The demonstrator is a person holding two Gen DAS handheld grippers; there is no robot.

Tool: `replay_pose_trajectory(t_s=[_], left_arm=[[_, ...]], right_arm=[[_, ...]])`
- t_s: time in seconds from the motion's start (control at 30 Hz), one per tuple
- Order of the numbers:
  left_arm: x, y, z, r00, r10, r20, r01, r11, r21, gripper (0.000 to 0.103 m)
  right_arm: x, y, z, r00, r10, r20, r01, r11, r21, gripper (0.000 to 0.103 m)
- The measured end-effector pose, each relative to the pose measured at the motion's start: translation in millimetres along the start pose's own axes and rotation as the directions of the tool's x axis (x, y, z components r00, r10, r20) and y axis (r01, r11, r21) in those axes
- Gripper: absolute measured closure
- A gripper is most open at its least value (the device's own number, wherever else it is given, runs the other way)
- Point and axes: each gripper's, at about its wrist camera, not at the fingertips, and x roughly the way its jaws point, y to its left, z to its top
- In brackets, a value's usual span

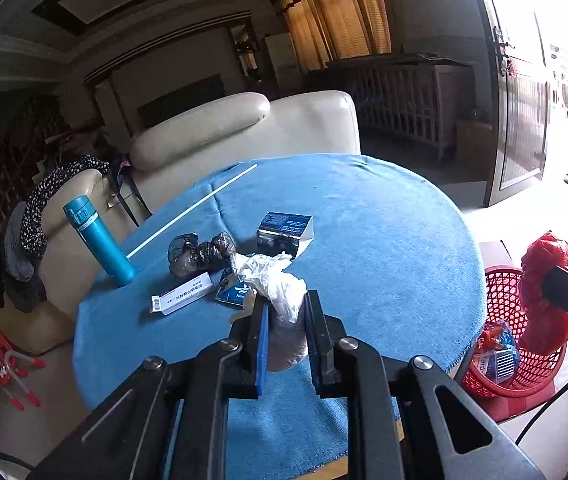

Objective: Collect trash
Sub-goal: 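Carry the red bag and white tissue toward the red basket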

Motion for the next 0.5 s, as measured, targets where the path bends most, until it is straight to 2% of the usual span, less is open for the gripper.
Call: replay_pose_trajectory(t_s=[0.5], left_arm=[[-9.1,-23.1,4.2,1.000,-0.009,0.020,0.008,0.999,0.054,0.085]], right_arm=[[-18.8,-24.5,-1.1,0.999,-0.035,0.028,0.033,0.998,0.054,0.059]])
